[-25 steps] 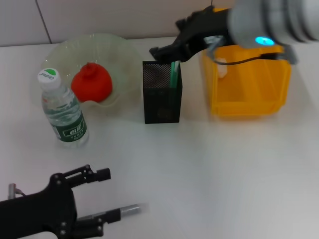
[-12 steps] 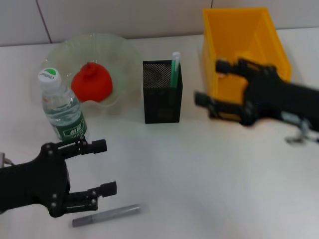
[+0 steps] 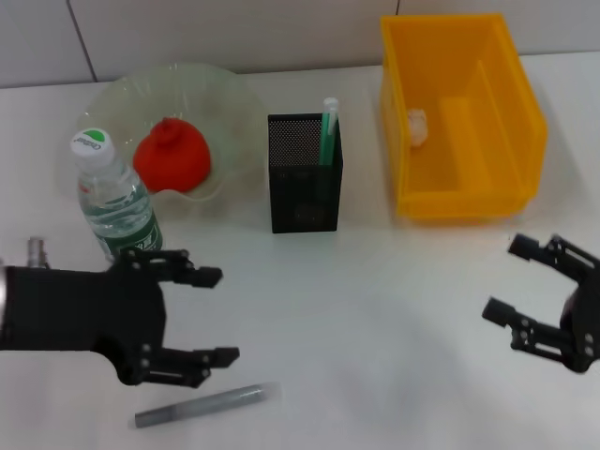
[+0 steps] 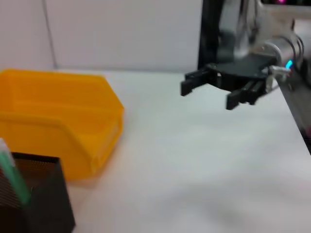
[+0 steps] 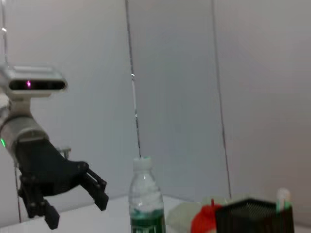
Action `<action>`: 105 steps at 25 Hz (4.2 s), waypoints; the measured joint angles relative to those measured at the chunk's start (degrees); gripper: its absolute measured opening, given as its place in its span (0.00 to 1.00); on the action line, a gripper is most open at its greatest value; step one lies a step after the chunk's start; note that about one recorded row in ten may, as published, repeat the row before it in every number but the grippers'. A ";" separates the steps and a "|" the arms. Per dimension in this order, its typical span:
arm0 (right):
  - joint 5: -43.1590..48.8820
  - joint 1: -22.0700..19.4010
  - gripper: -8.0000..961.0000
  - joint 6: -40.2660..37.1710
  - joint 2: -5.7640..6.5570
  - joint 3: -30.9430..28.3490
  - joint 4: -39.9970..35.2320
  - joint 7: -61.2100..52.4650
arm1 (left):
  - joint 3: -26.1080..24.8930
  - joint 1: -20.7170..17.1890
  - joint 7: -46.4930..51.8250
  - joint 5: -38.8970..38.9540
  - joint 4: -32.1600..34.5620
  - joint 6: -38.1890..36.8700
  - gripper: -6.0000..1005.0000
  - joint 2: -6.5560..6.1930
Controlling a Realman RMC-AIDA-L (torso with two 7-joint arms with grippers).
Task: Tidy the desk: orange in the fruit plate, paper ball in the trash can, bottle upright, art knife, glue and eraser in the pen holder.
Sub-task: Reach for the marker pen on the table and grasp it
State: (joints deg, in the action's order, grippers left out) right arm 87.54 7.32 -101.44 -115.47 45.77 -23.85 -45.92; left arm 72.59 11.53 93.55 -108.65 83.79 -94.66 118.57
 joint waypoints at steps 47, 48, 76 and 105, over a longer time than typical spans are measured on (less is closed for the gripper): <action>18.63 7.80 0.87 7.68 -3.13 -2.27 -1.32 -1.18 | 39.96 17.16 48.45 -38.33 7.12 5.35 0.78 0.61; 18.63 7.80 0.87 7.72 -3.26 -2.31 -1.38 -1.19 | 40.31 17.43 48.58 -38.44 7.10 5.35 0.74 0.61; 18.64 7.88 0.87 7.76 -3.45 -2.26 -1.37 -1.28 | 41.89 18.89 49.91 -39.50 3.56 6.45 0.38 0.61; 18.63 7.82 0.87 7.75 -3.45 -2.17 -1.38 -2.48 | 42.65 21.40 49.80 -38.85 -1.04 7.29 0.21 0.61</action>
State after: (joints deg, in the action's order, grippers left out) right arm 106.17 15.15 -93.68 -118.92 43.59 -25.23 -48.41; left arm 115.24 32.93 143.35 -147.51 82.74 -87.38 119.18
